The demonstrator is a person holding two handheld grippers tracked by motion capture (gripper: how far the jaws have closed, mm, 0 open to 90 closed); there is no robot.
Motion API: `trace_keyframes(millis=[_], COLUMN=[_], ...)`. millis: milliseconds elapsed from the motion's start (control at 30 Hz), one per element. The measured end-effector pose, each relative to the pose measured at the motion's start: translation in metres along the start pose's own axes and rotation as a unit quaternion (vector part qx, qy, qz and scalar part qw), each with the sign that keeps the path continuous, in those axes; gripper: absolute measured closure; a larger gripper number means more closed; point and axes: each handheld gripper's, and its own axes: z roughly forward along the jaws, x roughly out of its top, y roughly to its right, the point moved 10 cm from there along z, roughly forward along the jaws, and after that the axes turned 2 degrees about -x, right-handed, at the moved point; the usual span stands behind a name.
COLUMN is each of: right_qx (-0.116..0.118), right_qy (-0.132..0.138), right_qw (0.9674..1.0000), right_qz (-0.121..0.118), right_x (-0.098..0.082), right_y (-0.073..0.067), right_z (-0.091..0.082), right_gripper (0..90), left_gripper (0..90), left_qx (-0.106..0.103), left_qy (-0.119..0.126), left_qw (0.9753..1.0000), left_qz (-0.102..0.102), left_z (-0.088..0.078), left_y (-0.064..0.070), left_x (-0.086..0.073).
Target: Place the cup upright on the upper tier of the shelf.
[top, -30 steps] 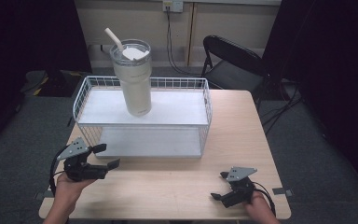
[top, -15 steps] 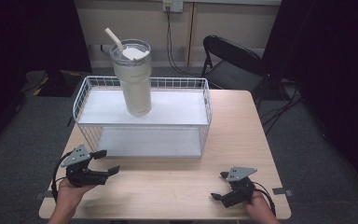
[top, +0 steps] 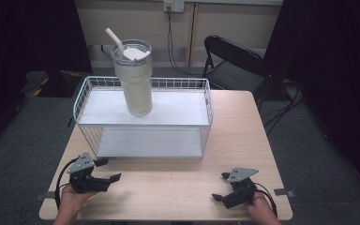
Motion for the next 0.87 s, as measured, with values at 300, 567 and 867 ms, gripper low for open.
trace_keyframes(millis=[300,567,867], right_qx=[0.000,0.000,0.000], right_qy=[0.000,0.000,0.000], right_qw=[1.0000,1.0000,1.0000], right_qz=[0.000,0.000,0.000], right_x=[0.000,0.000,0.000], right_y=[0.000,0.000,0.000], right_z=[0.000,0.000,0.000], right_gripper=[10.8,10.9,10.8], left_gripper=[16.8,17.3,16.4], left_qx=[-0.003,0.010,0.020], left_qy=[-0.027,-0.040,-0.064], left_qw=[0.9996,0.9991,0.9976], left_qz=[0.008,0.012,0.014], left_z=[0.007,0.009,0.011], left_y=[-0.001,-0.004,-0.005], left_x=[-0.016,-0.026,-0.037])
